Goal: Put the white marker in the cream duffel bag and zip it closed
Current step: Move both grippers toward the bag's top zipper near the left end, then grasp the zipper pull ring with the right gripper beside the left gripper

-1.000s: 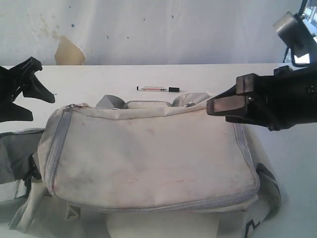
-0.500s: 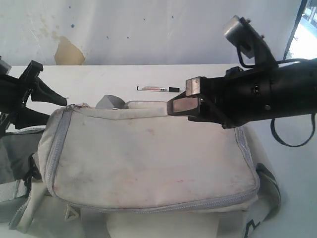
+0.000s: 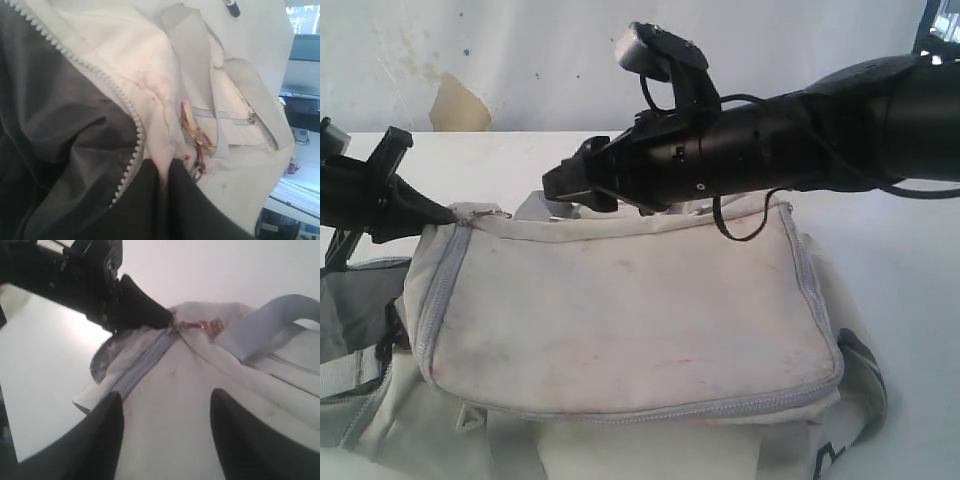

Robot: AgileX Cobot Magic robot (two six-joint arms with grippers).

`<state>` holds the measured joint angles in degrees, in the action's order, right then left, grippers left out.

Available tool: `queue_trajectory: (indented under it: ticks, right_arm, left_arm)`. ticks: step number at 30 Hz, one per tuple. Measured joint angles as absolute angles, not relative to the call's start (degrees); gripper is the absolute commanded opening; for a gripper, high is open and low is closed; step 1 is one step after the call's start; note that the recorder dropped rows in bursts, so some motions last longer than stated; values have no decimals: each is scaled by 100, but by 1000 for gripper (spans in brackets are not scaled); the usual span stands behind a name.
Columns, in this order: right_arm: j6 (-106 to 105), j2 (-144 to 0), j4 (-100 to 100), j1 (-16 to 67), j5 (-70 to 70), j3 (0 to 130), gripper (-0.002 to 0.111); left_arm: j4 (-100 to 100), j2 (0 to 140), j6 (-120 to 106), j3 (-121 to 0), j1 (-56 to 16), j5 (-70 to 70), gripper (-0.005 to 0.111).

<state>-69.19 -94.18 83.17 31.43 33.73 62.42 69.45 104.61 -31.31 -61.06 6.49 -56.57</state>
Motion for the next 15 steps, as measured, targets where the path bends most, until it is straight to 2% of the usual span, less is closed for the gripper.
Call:
queue_trajectory:
  ticks: [4,10,15]
  right_arm:
    - [-6027,-9929,8588,3143,3608,6710,38]
    - [-4306,-10634,8636,3152,3983,7459,38]
    - [-3287,-11089,8658,3152,4071,8016,43]
  left_arm:
    - [7540,10461,-3808,-6106,649,-6022,0]
    - [7748,10461,-4254,-6106,659,-6150,0]
    - [7759,10461,-5076,-6106,659,-6230,0]
